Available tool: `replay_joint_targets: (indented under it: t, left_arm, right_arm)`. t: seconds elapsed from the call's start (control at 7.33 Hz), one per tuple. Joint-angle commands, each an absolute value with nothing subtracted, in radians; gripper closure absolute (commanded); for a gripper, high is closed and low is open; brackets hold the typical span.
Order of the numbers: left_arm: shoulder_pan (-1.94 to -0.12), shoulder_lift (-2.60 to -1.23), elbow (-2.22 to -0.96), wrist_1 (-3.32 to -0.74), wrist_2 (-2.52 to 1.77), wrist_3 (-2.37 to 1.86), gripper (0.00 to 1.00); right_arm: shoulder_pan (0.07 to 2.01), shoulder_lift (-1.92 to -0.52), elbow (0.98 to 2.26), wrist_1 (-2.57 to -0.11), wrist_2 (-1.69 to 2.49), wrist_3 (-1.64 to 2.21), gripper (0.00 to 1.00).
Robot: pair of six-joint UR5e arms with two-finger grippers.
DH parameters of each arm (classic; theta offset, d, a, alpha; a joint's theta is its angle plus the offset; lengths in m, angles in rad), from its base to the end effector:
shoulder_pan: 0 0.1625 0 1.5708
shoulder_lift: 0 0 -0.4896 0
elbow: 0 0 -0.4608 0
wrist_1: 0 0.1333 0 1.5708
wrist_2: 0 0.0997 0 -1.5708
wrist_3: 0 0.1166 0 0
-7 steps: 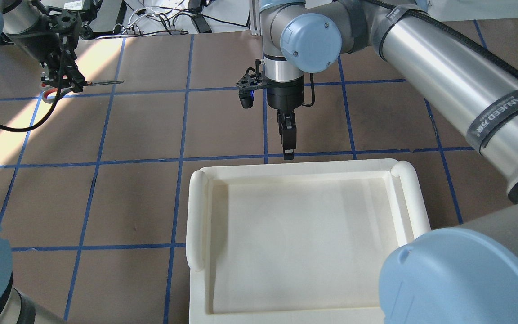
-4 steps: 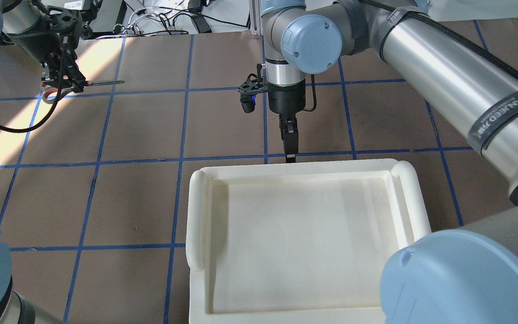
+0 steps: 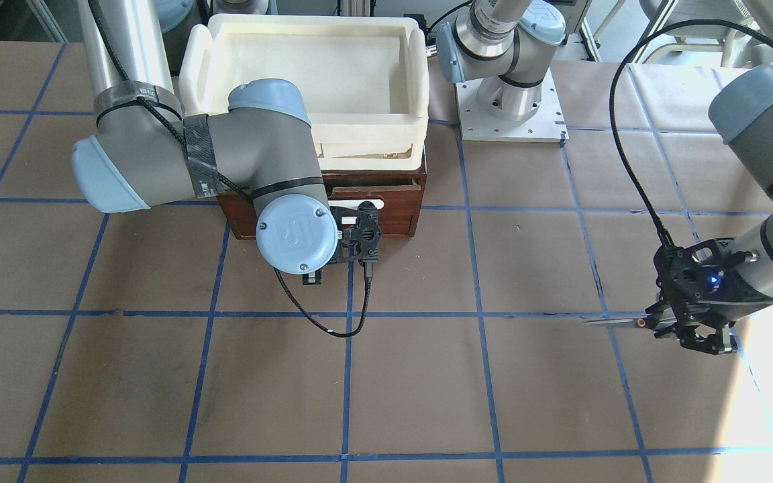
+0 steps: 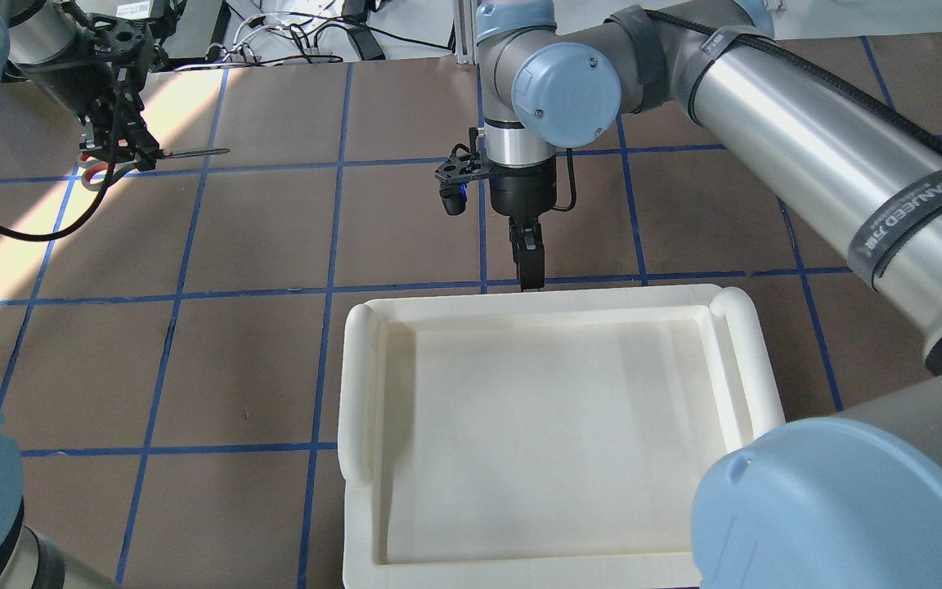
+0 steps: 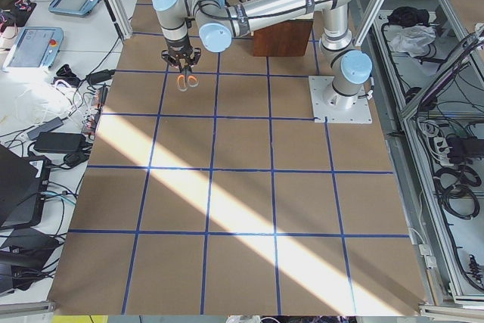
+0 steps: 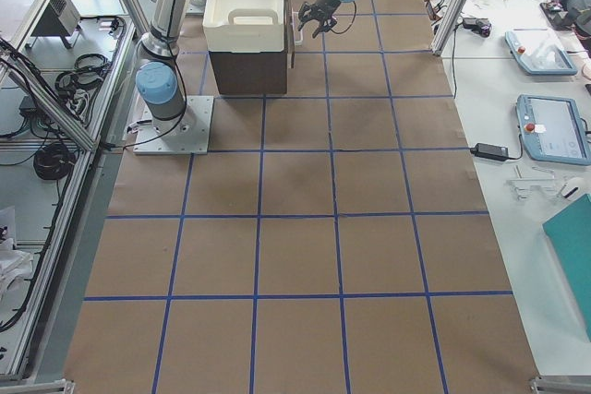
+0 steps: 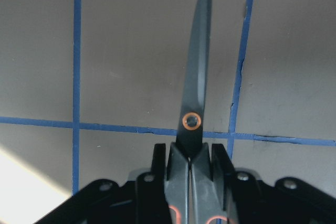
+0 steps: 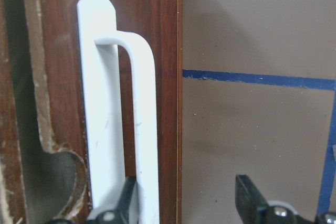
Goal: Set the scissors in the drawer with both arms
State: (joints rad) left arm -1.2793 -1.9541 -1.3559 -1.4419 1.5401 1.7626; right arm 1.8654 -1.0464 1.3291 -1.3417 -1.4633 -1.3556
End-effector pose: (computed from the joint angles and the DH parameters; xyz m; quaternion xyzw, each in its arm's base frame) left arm 0.0794 -0.7408 0.4189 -0.6706 -0.7414 0.0029 0.0248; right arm 0.3479 -0.6445 0.3079 -0.7004 0.6654 0.1917 0.1727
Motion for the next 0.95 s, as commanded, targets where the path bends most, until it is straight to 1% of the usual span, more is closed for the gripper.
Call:
replay_joint_targets:
  t: [0.0,0.14,0.82]
  left_arm:
    - [-1.278,-1.954,-1.356,-1.442,1.529,1.763,1.0]
    - [-1.278,-1.956,-1.358,-1.442,1.528,1.763,1.0]
    - [-1.278,-1.956,-1.358,-1.442,1.526,1.763,1.0]
  right_arm:
    - [1.865,-1.045,1.33,-1.356,-1.463,-1.376,0.43]
    - [1.865,-1.045,1.33,-1.356,-1.463,-1.376,0.52]
    - [1.865,-1.043,1.301,-1.379,-1.462,-1.382,0.53]
